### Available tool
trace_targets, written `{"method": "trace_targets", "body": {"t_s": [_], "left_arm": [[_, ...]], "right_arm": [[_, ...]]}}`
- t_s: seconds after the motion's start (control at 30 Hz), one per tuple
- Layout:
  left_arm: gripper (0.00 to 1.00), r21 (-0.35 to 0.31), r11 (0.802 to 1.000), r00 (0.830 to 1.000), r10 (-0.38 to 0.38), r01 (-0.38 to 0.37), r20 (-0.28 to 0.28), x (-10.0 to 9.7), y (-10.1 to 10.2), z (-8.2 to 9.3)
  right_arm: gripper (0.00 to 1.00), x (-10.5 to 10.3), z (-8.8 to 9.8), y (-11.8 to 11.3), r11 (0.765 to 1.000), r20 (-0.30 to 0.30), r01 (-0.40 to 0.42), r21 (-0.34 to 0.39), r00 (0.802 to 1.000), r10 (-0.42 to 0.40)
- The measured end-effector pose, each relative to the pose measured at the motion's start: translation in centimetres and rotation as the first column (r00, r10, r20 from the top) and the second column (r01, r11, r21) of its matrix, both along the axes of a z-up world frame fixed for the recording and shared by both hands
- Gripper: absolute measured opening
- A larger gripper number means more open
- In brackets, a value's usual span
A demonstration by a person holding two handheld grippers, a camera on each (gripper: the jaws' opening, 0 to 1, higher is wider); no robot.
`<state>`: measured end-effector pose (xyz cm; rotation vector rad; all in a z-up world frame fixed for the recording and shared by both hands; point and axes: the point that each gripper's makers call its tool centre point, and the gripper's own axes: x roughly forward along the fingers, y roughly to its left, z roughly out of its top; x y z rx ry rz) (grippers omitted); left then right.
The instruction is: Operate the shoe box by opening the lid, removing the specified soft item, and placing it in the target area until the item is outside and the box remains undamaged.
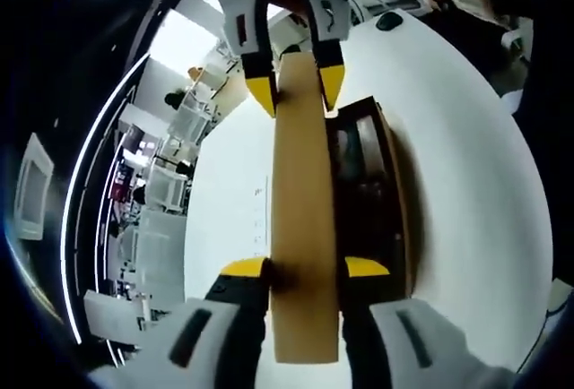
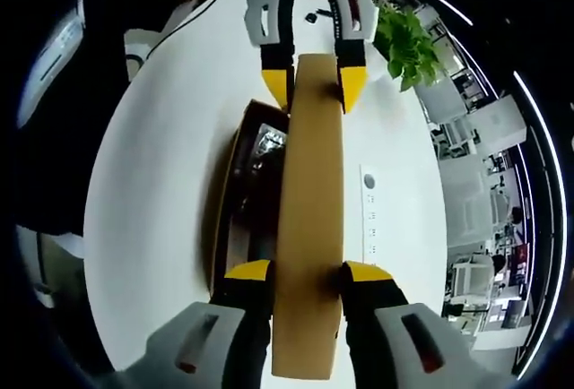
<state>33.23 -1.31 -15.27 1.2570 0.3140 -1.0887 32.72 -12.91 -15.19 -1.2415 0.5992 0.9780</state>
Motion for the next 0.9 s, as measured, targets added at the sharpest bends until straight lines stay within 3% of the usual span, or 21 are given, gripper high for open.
{"method": "trace_targets", "body": {"t_s": [0.13,0.27,0.43,0.63,0.77,0.9], "left_arm": [[0.41,-0.028,1.0,1.0,-0.002,0.003,0.013,0.2,-0.1,0.8],[0.5,-0.052,0.999,0.998,-0.009,0.013,0.069,0.1,0.7,2.1],[0.52,-0.099,0.995,0.997,-0.024,0.031,0.069,-1.3,1.2,3.4],[0.52,-0.16,0.981,0.994,-0.113,0.11,-0.01,-5.5,1.6,4.3],[0.52,-0.166,0.975,0.978,-0.168,0.146,-0.128,-8.8,2.2,2.8],[0.52,-0.152,0.977,0.973,-0.17,0.146,-0.157,-9.4,2.6,1.9]], "right_arm": [[0.29,0.0,0.0,0.0,1.0,-0.002,0.003,0.003,1.0,-0.003],[0.29,0.0,0.0,0.0,1.0,-0.002,0.003,0.0,1.0,-0.003],[0.29,0.2,0.1,0.0,1.0,-0.001,0.012,-0.001,1.0,-0.012],[0.29,0.3,0.2,-0.1,1.0,-0.002,0.017,0.002,1.0,-0.017],[0.29,0.3,0.2,-0.1,1.0,-0.002,0.017,-0.003,1.0,-0.017],[0.29,0.3,0.2,-0.1,1.0,-0.003,0.018,-0.009,1.0,-0.019]]}}
